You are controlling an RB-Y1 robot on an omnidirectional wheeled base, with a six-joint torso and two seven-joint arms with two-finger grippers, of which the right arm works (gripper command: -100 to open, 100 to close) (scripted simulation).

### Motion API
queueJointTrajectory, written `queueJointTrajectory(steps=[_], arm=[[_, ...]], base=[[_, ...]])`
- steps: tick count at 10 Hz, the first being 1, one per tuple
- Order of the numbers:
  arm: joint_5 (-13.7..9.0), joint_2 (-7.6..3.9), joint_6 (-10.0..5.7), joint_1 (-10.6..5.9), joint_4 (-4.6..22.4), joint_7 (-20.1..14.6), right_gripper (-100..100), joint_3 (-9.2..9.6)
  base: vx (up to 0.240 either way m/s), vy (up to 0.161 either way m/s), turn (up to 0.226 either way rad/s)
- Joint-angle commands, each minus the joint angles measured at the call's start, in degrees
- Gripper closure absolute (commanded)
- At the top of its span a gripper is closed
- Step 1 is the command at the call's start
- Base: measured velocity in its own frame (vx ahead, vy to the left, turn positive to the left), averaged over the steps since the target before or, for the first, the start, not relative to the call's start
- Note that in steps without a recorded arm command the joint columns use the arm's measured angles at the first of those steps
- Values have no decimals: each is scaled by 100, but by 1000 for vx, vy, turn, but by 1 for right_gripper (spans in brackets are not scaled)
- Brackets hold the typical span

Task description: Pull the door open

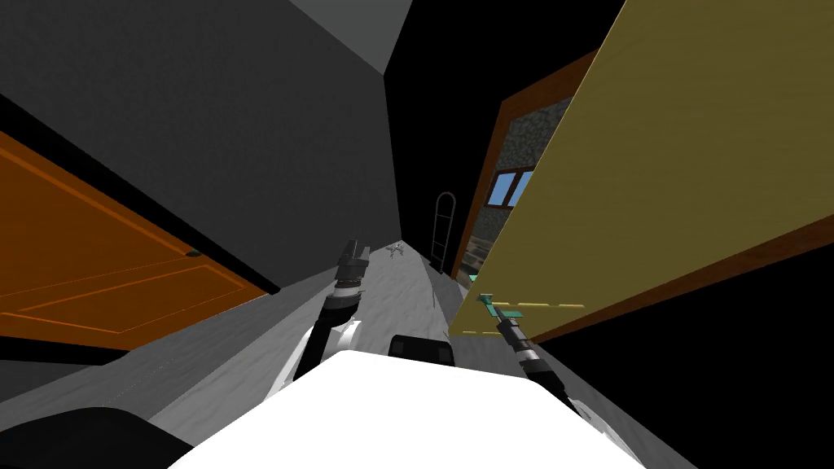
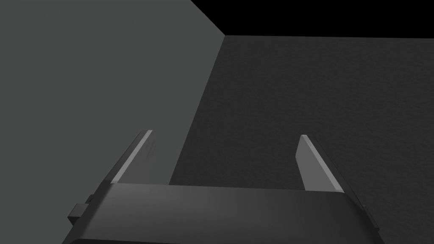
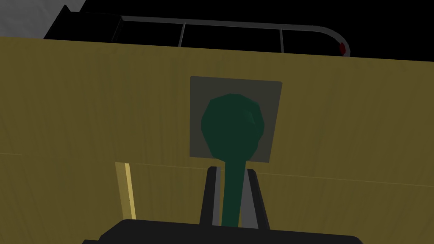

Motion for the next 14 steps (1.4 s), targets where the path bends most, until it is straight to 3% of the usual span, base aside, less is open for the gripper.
queueJointTrajectory(steps=[1,3,4,5,9,11,14], arm=[[26,2,-182,-49,216,-16,100,37],[56,-36,-342,42,239,-40,100,82],[56,-36,-342,42,288,-40,100,82],[88,-78,-517,140,264,-67,100,131],[143,-148,-814,308,307,-112,100,215],[152,-130,-747,328,239,-110,100,227],[117,-60,-613,255,238,-30,100,158]], base=[[-165,-75,94],[-151,-45,76],[-83,-34,-1],[-126,-75,138],[-152,-95,98],[-68,-51,10],[46,-26,264]])
